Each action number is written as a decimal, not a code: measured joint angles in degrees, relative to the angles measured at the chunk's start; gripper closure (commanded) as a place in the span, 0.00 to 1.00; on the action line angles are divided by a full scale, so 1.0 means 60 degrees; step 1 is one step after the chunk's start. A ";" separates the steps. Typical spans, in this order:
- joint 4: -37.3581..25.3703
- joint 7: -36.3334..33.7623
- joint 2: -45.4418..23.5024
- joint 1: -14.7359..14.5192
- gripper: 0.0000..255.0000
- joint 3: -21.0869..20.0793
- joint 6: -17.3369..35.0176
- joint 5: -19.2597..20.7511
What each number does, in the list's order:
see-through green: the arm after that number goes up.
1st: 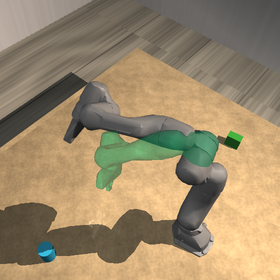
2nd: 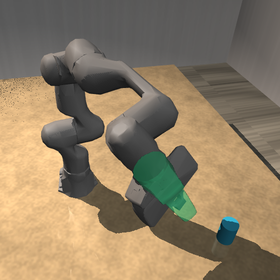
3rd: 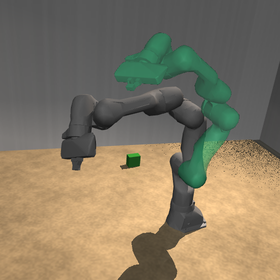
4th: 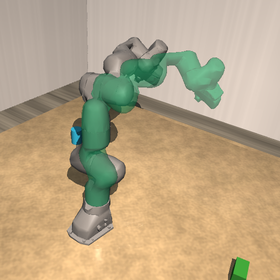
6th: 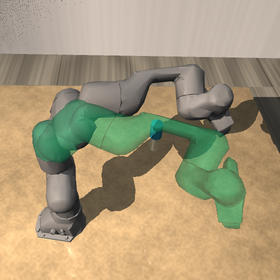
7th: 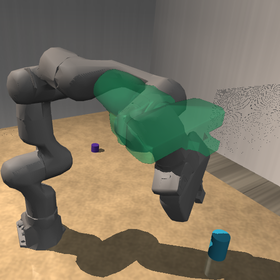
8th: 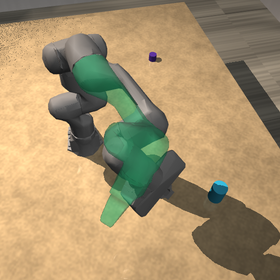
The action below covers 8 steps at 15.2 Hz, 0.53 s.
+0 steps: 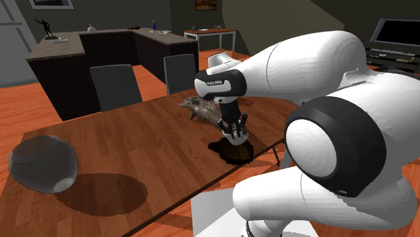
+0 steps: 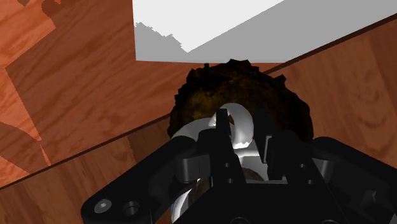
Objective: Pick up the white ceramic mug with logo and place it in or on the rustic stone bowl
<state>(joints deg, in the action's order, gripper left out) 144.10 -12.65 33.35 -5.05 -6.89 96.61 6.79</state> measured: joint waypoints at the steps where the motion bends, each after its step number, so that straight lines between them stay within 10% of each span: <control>1: -0.0122 0.0007 0.0001 -0.0003 1.00 -0.0007 -0.0125 -0.0008; 8: -0.0932 0.0142 0.0097 0.0009 1.00 0.0004 -0.1023 -0.0011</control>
<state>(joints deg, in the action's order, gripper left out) 138.51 -11.80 33.93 -5.00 -6.87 90.47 6.72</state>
